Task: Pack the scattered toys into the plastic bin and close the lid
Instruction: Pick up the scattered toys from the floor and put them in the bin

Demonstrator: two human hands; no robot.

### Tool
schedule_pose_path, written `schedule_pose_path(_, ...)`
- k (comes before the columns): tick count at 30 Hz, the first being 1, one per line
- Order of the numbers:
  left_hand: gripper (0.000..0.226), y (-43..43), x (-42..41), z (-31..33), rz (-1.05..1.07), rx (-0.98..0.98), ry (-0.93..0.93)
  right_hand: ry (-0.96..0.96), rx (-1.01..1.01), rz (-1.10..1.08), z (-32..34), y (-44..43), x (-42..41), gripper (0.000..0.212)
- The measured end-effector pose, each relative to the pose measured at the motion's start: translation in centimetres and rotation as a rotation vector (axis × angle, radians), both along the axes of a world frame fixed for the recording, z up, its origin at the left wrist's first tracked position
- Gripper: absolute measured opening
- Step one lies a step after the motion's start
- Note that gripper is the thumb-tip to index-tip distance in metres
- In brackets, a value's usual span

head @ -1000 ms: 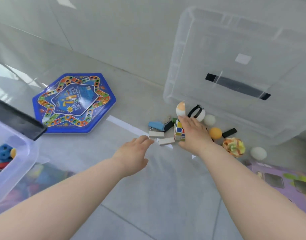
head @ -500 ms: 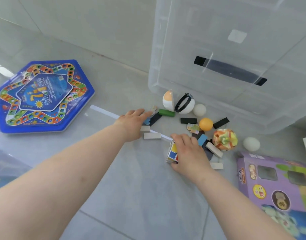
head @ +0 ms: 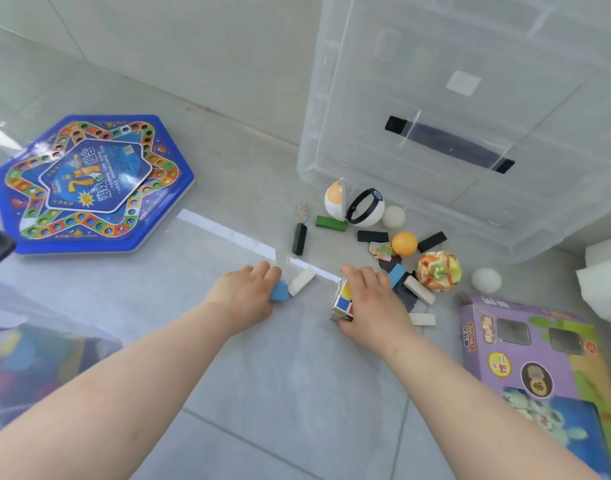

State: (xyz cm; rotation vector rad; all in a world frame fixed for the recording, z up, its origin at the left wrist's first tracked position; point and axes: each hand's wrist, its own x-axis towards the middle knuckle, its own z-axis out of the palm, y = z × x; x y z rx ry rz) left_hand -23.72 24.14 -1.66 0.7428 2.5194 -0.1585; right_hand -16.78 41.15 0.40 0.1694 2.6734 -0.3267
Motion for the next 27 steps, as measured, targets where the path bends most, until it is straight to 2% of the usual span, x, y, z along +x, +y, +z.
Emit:
schedule_pose_path(5, 0.035, -2.0, 2.1, 0.8, 0.158, 0.016, -0.137, -0.013, -0.022, -0.059, 0.3, -1.2, 2.2, 0.069)
schedule_pose_path(9, 0.033, -3.2, 2.5, 3.1, 0.266, 0.186, -0.195, -0.039, -0.118, -0.107, 1.4, -1.7, 2.7, 0.071)
schedule_pose_path(14, 0.034, -4.3, 2.8, 10.3, 0.282, 0.465, -0.095, 0.181, -0.321, -0.269, 4.9, -3.5, 2.0, 0.074)
schedule_pose_path(18, 0.024, -9.1, 3.0, 17.3, 0.276, 0.730, 0.056, 0.321, -0.487, -0.226, 8.6, -7.4, 0.1, 0.075)
schedule_pose_path(20, 0.022, -12.7, 3.1, 20.0, 0.350, 0.835, 0.157, 0.420, -0.543, -0.188, 10.2, -10.0, -1.0, 0.075)
schedule_pose_path(22, 0.025, -16.6, 3.2, 20.7, 0.496, 0.842, 0.256, 0.531, -0.605, -0.163, 11.5, -12.6, -2.0, 0.075)
schedule_pose_path(27, 0.025, -25.8, 4.8, 16.7, 0.914, 0.648, 0.340, 0.661, -0.826, -0.010, 14.6, -18.7, -3.4, 0.073)
